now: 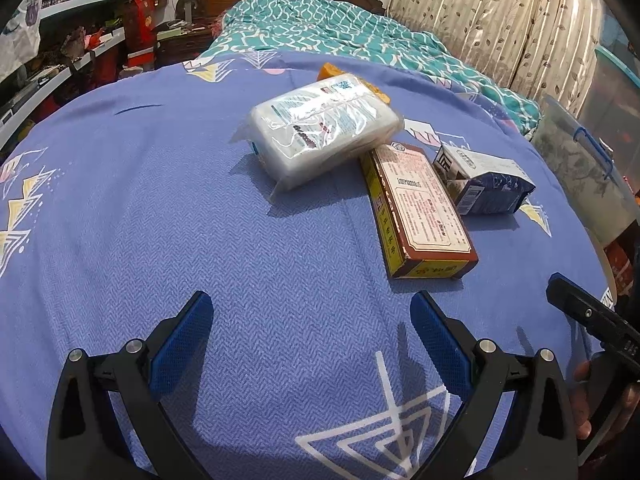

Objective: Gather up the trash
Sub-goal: 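Move both open tools back over the bed toward the remaining items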

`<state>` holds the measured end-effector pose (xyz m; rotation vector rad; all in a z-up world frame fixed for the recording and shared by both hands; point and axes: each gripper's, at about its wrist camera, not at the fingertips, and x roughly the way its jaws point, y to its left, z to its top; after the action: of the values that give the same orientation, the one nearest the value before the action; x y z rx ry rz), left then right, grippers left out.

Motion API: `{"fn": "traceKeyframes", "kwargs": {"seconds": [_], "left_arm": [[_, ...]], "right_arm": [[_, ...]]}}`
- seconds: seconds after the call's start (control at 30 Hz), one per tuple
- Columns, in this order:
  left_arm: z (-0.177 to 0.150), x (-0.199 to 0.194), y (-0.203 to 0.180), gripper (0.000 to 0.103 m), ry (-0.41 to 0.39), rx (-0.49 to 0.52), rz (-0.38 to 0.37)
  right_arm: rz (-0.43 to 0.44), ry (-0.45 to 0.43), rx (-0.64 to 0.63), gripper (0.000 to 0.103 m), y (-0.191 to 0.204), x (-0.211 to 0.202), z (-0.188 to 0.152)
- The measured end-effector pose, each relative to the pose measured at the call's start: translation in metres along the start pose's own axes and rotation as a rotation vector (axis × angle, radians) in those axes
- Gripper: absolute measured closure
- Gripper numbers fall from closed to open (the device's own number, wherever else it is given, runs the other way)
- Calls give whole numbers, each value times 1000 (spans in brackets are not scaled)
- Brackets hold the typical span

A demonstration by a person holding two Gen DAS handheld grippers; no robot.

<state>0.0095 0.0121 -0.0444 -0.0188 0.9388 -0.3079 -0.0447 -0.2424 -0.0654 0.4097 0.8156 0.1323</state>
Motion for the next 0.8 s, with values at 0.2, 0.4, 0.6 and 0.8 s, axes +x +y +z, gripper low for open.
{"fn": "traceKeyframes", "kwargs": {"seconds": [0.2, 0.4, 0.6, 0.8], "left_arm": [[0, 0, -4, 9, 20, 26, 23], [0, -5, -5, 9, 28, 4, -26], [4, -17, -24, 9, -13, 50, -53], [11, -6, -47, 9, 14, 97, -75]], "right_arm": [[13, -4, 10, 3, -2, -1, 0], [33, -10, 25, 3, -5, -3, 0], [46, -14, 36, 3, -7, -3, 0], [53, -18, 44, 3, -7, -4, 0]]}}
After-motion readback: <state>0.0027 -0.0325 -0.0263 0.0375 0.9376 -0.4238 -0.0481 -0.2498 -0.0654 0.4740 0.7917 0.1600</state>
